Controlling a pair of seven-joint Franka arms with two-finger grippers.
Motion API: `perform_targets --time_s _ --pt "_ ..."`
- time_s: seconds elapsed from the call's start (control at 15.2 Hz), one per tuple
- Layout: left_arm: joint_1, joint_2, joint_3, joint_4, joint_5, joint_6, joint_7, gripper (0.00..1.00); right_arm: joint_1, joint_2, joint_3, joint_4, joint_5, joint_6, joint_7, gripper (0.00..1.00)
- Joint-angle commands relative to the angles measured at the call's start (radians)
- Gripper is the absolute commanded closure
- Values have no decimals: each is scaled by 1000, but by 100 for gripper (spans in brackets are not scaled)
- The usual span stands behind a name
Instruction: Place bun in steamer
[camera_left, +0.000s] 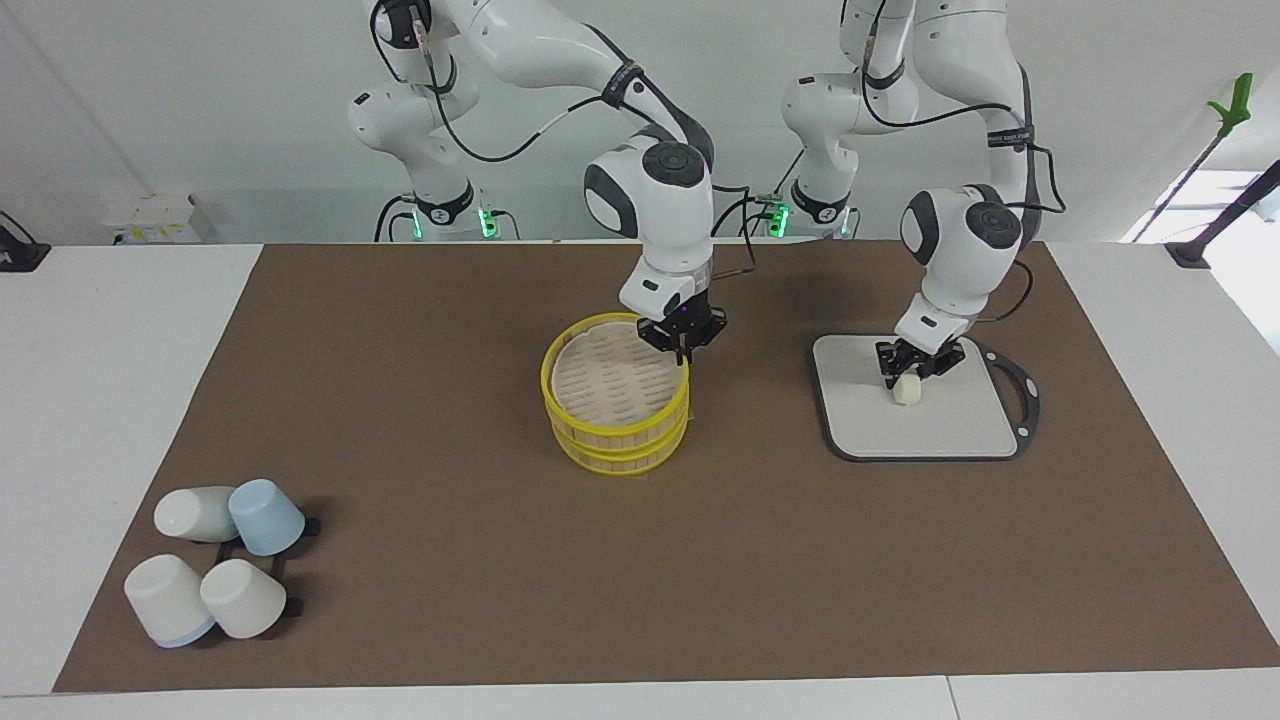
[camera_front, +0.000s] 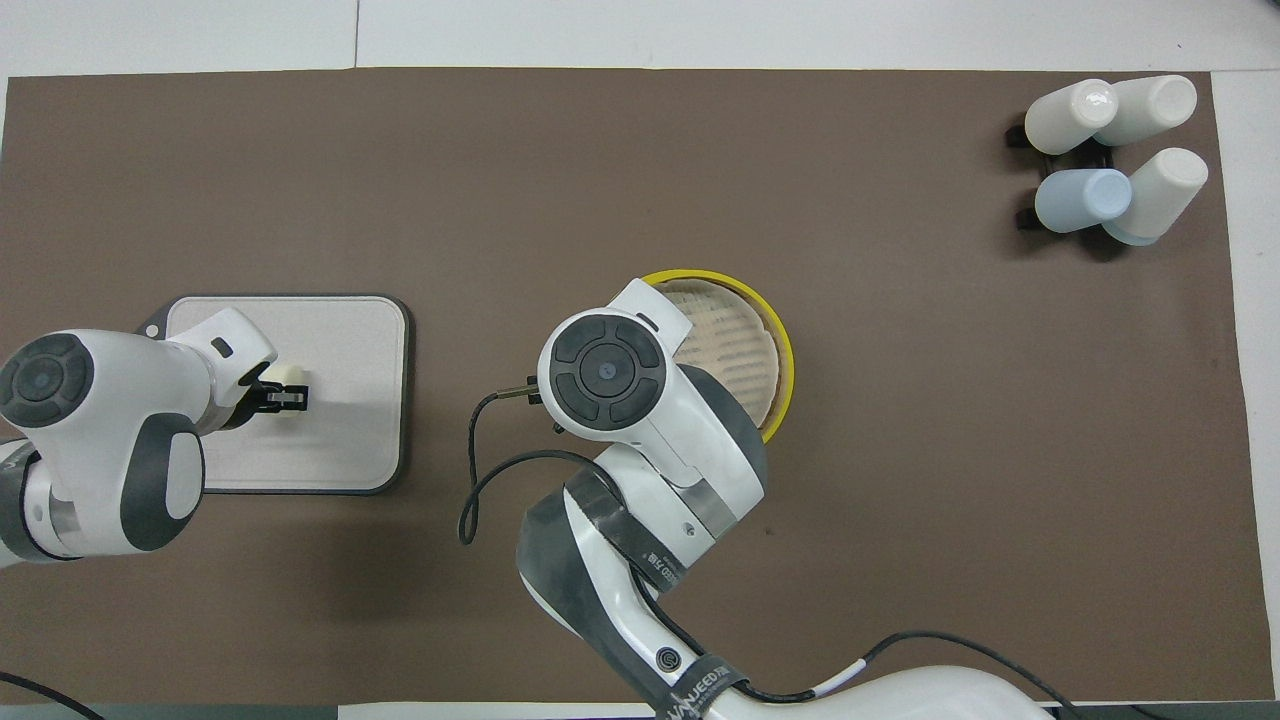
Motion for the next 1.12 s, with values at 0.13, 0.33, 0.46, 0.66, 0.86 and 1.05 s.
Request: perform_targets --time_s 0.13,0.33,0.46,0.66,0.86,1.05 --pt "-70 10 9 318 -69 -357 -133 61 -143 -23 -5 156 13 -273 -72 100" --pt "-206 91 9 506 -75 -439 -495 61 -269 -98 -8 155 10 -439 -218 100" --pt "-306 131 7 591 -91 -454 -624 61 -341 -140 -11 150 -2 -539 -374 100" --pt "-546 201 12 588 -106 -281 -920 61 -483 -183 -11 143 -37 -633 -596 100" --pt "-692 258 12 522 -104 -124 -979 61 -556 -209 -11 85 -73 -622 -718 100" --pt "-779 339 17 519 -80 -66 -996 61 -542 -218 -9 69 -97 -617 -718 100"
